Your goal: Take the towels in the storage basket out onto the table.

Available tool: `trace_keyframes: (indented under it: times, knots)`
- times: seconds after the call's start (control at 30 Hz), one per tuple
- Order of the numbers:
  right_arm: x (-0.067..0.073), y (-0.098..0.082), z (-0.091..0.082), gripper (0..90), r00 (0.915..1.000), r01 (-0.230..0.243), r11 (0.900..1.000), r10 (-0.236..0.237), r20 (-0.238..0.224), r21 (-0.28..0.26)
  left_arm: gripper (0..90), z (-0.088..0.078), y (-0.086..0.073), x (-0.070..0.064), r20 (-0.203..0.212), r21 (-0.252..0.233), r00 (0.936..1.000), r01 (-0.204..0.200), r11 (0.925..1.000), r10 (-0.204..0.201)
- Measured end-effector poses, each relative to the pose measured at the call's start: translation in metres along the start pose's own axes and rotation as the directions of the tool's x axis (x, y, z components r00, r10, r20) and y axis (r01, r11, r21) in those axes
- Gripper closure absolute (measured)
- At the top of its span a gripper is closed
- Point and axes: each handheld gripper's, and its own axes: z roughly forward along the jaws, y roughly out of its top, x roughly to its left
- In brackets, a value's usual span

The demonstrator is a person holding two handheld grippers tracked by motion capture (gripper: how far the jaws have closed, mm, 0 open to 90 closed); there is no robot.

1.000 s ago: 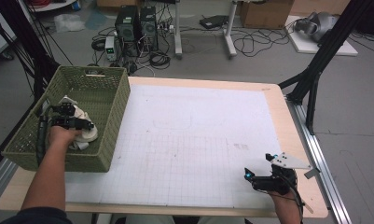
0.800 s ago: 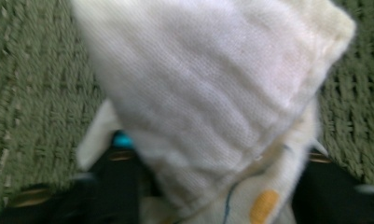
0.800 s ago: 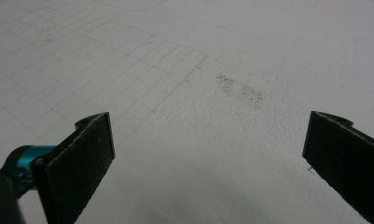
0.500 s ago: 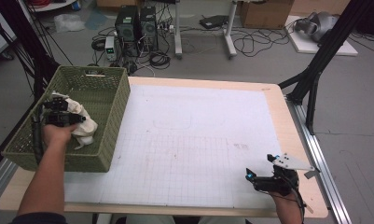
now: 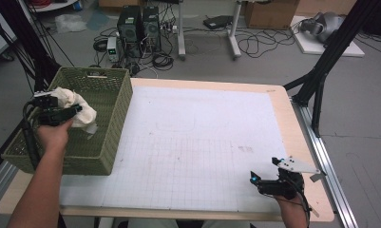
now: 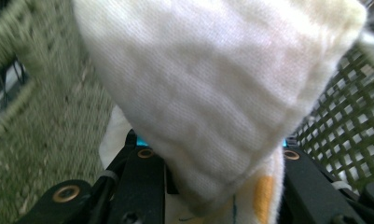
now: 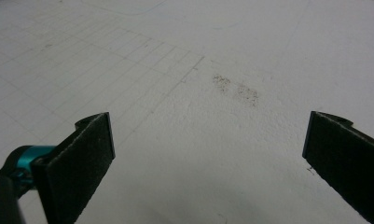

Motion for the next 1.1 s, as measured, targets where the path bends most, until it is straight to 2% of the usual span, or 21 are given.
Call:
trace_keyframes:
  times: [0.1,0.17,0.27,0.37,0.57,0.73,0.8,0.87,0.97,1.07,1.1]
  knots:
    - [0.0,0.0,0.0,1.2,1.0,0.0,1.0,0.0,-0.002,0.003,70.2,-0.009,0.004,0.003,0.045,-0.054,0.9988,0.025,0.9982,-0.022]
    - [0.0,0.0,0.001,1.2,1.0,0.006,1.0,-0.006,-0.003,0.003,70.2,-0.015,0.006,0.004,0.07,-0.071,0.9971,0.033,0.997,-0.028]
    - [0.001,0.001,0.002,1.2,1.0,0.003,1.0,-0.003,-0.005,0.008,70.2,-0.023,0.009,0.005,0.096,-0.084,0.9954,0.02,0.9962,-0.012]
    - [0.002,0.002,0.004,1.2,0.9999,0.008,1.0,-0.008,-0.01,0.01,70.2,-0.032,0.013,0.002,0.138,-0.115,0.9904,0.029,0.993,-0.013]
    - [0.003,0.003,0.006,1.3,0.9998,0.013,1.0,-0.013,-0.015,0.014,70.1,-0.047,0.021,-0.01,0.188,-0.166,0.9818,0.004,0.9861,0.028]
    - [0.004,0.004,0.007,1.5,0.9998,0.011,1.0,-0.01,-0.017,0.014,70.0,-0.058,0.028,-0.021,0.2,-0.208,0.9769,-0.034,0.9776,0.076]
    - [0.004,0.004,0.007,1.5,0.9997,0.017,1.0,-0.017,-0.016,0.011,70.1,-0.061,0.03,-0.026,0.209,-0.226,0.9746,-0.032,0.9737,0.08]
    - [0.004,0.004,0.007,1.5,0.9997,0.016,1.0,-0.016,-0.018,0.01,70.1,-0.064,0.031,-0.031,0.231,-0.242,0.9696,-0.024,0.9699,0.082]
    - [0.004,0.004,0.006,1.5,0.9997,0.018,1.0,-0.017,-0.015,0.013,70.1,-0.069,0.034,-0.042,0.272,-0.264,0.9571,-0.025,0.9641,0.1]
    - [0.004,0.004,0.006,1.5,0.9998,0.014,1.0,-0.014,-0.015,0.012,70.0,-0.073,0.036,-0.056,0.314,-0.278,0.9407,-0.039,0.9598,0.129]
    - [0.004,0.004,0.006,1.5,0.9998,0.015,1.0,-0.014,-0.015,0.012,70.0,-0.074,0.036,-0.063,0.33,-0.285,0.9327,-0.048,0.9573,0.145]
